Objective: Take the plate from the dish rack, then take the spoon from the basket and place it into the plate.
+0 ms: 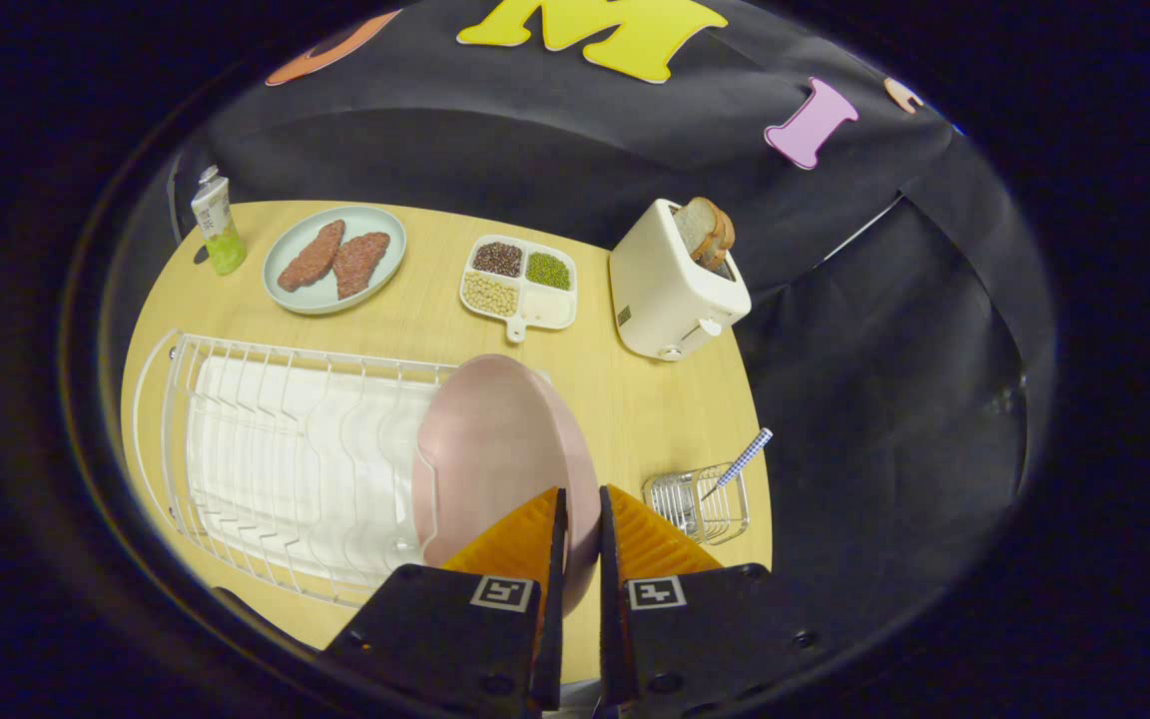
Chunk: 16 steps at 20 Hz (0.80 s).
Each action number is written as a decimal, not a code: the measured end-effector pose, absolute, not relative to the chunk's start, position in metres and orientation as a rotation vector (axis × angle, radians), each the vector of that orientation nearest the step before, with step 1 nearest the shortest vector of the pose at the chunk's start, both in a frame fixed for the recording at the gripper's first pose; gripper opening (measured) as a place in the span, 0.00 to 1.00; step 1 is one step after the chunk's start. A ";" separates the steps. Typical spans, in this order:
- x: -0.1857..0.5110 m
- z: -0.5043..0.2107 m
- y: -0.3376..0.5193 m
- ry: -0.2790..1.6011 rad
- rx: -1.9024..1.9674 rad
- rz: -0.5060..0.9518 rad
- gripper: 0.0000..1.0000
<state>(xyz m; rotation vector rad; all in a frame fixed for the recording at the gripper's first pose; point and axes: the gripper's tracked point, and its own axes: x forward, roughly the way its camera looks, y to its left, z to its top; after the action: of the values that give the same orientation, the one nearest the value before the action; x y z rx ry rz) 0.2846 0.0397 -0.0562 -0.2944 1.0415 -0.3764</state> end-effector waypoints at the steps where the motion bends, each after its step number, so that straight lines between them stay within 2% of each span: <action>1: 0.281 -0.054 0.042 1.035 -0.291 -0.393 0.19; 4: 0.275 -0.048 0.047 1.016 -0.312 -0.424 0.12; 10: 0.272 -0.029 0.040 0.901 -0.316 -0.502 0.11; 16: 0.249 -0.001 0.048 0.809 -0.315 -0.434 0.11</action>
<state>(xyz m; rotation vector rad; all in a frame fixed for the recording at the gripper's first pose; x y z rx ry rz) 0.2490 0.0476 -0.0008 -0.3150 0.8085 -0.4343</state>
